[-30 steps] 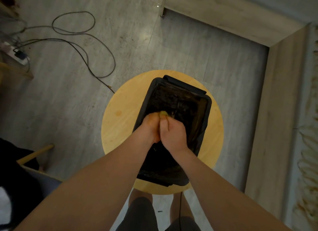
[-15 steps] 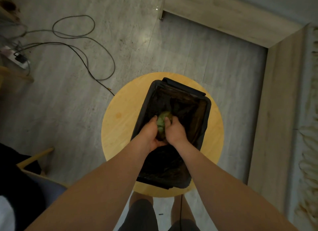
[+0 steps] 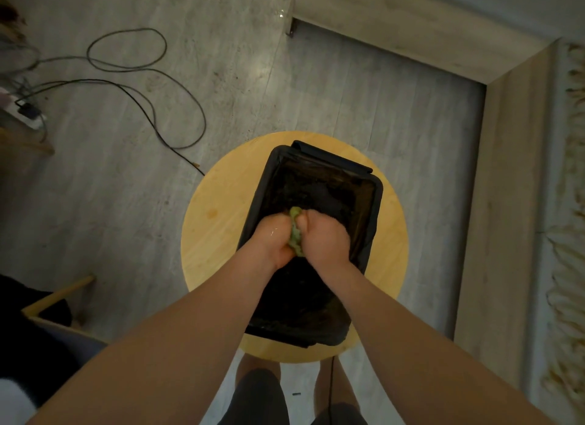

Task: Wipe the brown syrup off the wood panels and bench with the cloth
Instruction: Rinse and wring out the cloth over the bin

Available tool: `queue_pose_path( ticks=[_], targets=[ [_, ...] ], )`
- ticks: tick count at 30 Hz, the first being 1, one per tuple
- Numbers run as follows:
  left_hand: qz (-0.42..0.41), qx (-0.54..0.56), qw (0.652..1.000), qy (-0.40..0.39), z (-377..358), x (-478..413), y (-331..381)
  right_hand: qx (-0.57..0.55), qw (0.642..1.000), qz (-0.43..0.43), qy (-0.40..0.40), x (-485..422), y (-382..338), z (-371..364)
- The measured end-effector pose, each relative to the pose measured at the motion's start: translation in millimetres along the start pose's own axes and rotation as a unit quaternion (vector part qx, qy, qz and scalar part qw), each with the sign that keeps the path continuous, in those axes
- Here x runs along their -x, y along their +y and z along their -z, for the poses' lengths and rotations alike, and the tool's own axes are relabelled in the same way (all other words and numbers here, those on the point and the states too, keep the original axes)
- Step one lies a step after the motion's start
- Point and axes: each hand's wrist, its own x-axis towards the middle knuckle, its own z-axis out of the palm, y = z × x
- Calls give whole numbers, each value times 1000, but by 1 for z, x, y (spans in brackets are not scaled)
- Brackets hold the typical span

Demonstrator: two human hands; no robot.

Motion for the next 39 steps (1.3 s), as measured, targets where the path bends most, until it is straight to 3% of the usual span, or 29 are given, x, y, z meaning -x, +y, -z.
queue_pose_path(
  ticks=[3, 7, 10, 13, 17, 21, 24, 27, 30, 32, 35, 39],
  targets=[
    [-27, -8, 1000, -11, -3, 1, -2, 57, 995, -72, -27, -19, 10, -3],
    [21, 3, 998, 52, 0, -1, -5, -114, 970, -208, 51, -19, 5, -11],
    [63, 12, 997, 50, 2, -8, -12, -141, 954, -255, -72, -14, -1, -17],
    [93, 64, 993, 29, 2, -5, -12, -229, 942, -206, -136, -5, -12, -10],
    [56, 45, 997, 1, 8, -9, -9, -295, 949, -92, -71, 24, -30, 16],
    [20, 5, 1000, 4, 5, -9, -3, -228, 974, -1, -15, 33, -33, 20],
    [17, 14, 1000, -8, 3, -3, -1, -169, 985, -41, 2, 20, -21, 8],
    [-35, -26, 998, -35, 2, -7, -6, -45, 989, -122, -72, -8, 5, 2],
    [-68, -62, 996, -16, 2, -5, -1, -144, 965, -190, -111, -27, 9, 13],
    [-52, -54, 997, 35, 5, -6, 5, -219, 945, -180, -164, -31, 5, 24],
    [-10, -73, 997, 23, 8, -8, 8, -131, 959, -89, -235, -25, 13, 26],
    [-89, -82, 993, -1, 10, -15, -7, -171, 971, -120, -119, -34, 16, 46]
  ],
)
